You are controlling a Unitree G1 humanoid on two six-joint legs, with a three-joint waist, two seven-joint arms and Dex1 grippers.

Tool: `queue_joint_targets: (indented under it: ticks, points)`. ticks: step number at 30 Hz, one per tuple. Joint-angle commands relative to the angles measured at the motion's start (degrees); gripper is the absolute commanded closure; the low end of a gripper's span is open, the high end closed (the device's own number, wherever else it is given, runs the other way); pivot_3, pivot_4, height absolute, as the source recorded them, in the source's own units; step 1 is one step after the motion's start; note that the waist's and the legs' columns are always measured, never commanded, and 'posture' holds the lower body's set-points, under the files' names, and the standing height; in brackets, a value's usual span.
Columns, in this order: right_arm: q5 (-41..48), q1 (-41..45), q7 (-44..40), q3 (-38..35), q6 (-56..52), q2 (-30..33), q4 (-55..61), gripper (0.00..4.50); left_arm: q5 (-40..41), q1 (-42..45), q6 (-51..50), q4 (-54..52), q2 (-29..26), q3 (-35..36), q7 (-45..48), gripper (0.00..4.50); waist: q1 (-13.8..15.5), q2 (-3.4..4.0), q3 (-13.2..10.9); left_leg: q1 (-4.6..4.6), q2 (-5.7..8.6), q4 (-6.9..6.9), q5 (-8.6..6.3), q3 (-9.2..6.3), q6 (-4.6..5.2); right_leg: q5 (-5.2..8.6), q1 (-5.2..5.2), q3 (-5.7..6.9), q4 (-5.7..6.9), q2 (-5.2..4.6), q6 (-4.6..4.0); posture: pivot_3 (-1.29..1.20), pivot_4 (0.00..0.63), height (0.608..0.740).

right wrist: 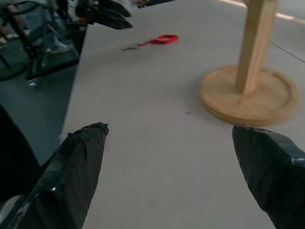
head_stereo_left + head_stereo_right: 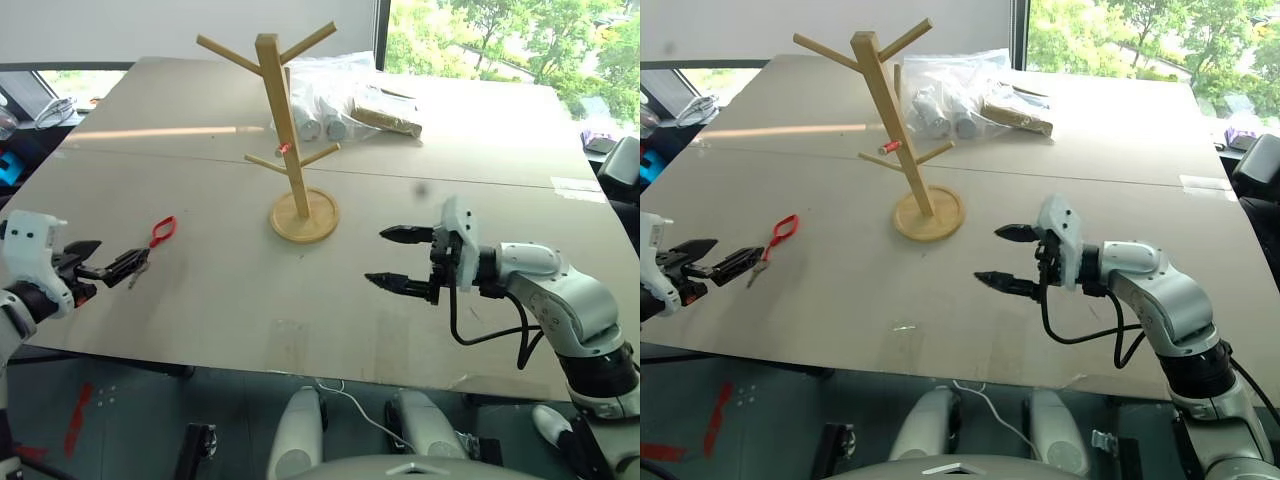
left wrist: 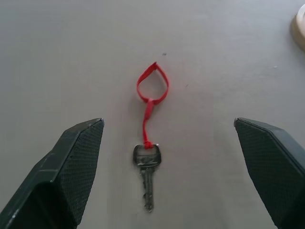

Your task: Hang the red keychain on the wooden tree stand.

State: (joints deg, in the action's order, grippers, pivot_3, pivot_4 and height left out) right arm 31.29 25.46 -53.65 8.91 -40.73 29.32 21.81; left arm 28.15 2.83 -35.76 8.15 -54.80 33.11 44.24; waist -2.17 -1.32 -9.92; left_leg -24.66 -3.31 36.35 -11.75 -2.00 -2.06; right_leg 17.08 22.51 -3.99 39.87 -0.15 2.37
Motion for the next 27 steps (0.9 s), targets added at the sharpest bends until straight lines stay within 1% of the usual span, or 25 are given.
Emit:
queue_joint_targets:
  ticks: [1,5,8,10,13,16,17,22,24,27]
  points:
    - [1.72,2.21,-1.63,0.65,-0.03,-0.22,0.54,0.05,-3.19,5.91,5.84,10.06,-2.54,-3.56,3.79,0.0,-0.02,-0.03,0.0,-0.06,0.0,0.0,0.0,0.01,0.0,0.0,0.06,-0.01,-0.02,0.0,0.0,0.0,0.15,0.74]
    - [2.63,3.61,-0.73,0.87,-0.95,-0.93,1.99,0.05,-8.58,17.48,12.31,24.88,-2.33,-11.9,7.7,0.0,0.1,-0.09,-0.03,-0.1,-0.01,-0.02,0.0,0.03,0.0,-0.01,0.13,-0.01,0.01,-0.02,0.0,0.0,0.15,0.74]
    - [3.61,3.16,0.57,-0.14,-2.19,-0.58,3.58,0.05,-12.46,24.54,18.01,35.62,-1.44,-16.27,9.81,0.0,0.05,-0.13,-0.01,-0.1,-0.01,0.02,0.01,-0.04,-0.01,-0.02,0.12,0.06,0.09,0.03,0.01,0.0,0.15,0.74]
    - [4.25,2.86,1.16,-0.61,-2.89,-0.08,4.41,0.05,-14.13,27.65,20.3,40.55,-1.06,-18.34,11.44,0.0,-0.07,-0.14,-0.01,-0.13,0.0,0.02,0.01,-0.02,-0.01,-0.02,0.13,0.06,0.06,0.03,0.01,0.0,0.15,0.74]
    - [5.21,2.66,2.05,-1.15,-3.79,0.56,5.53,0.05,-16.78,29.98,23.52,45.7,-0.83,-21.14,12.98,0.0,-0.19,-0.13,-0.01,-0.15,-0.01,0.02,0.0,0.0,0.0,-0.02,0.16,0.04,0.06,0.02,0.01,0.0,0.15,0.74]
    - [6.15,3.01,3.26,-1.94,-4.67,0.84,6.05,0.0,-18.23,30.77,24.73,48.04,-0.94,-22.31,14.71,0.75,-0.16,-0.12,-0.02,-0.13,-0.01,0.01,0.0,-0.01,0.0,-0.02,0.16,0.04,0.12,0.01,0.01,0.0,0.15,0.74]
    - [6.44,3.15,3.69,-2.2,-4.89,0.87,6.11,0.0,-18.64,30.53,24.91,48.1,-1.18,-22.6,15.54,1.14,-0.16,-0.12,-0.02,-0.12,-0.01,0.01,0.01,0.0,0.0,-0.02,0.15,0.04,0.11,0.01,0.01,0.0,0.15,0.74]
    - [7.24,3.25,5.07,-2.9,-5.45,1.06,6.44,0.0,-19.63,29.46,25.02,48.08,-2.45,-23.02,16.8,3.56,-0.19,-0.12,-0.01,-0.11,-0.01,0.03,0.0,0.0,0.0,-0.02,0.13,0.03,0.12,0.0,0.01,0.0,0.15,0.74]
    - [7.45,3.33,5.37,-2.94,-5.54,1.14,6.45,0.0,-20.07,29.26,25.14,48.17,-2.67,-23.07,16.63,4.47,-0.2,-0.12,-0.01,-0.11,-0.01,0.03,0.0,0.0,0.0,-0.02,0.13,0.03,0.12,0.0,0.01,0.0,0.15,0.74]
    - [7.68,3.52,5.64,-2.94,-5.55,1.3,6.19,0.0,-20.15,29.01,25.11,48.13,-2.73,-22.9,16.58,4.47,-0.24,-0.12,-0.01,-0.11,-0.01,0.03,0.0,0.01,0.0,-0.02,0.13,0.02,0.12,0.0,0.01,0.0,0.15,0.74]
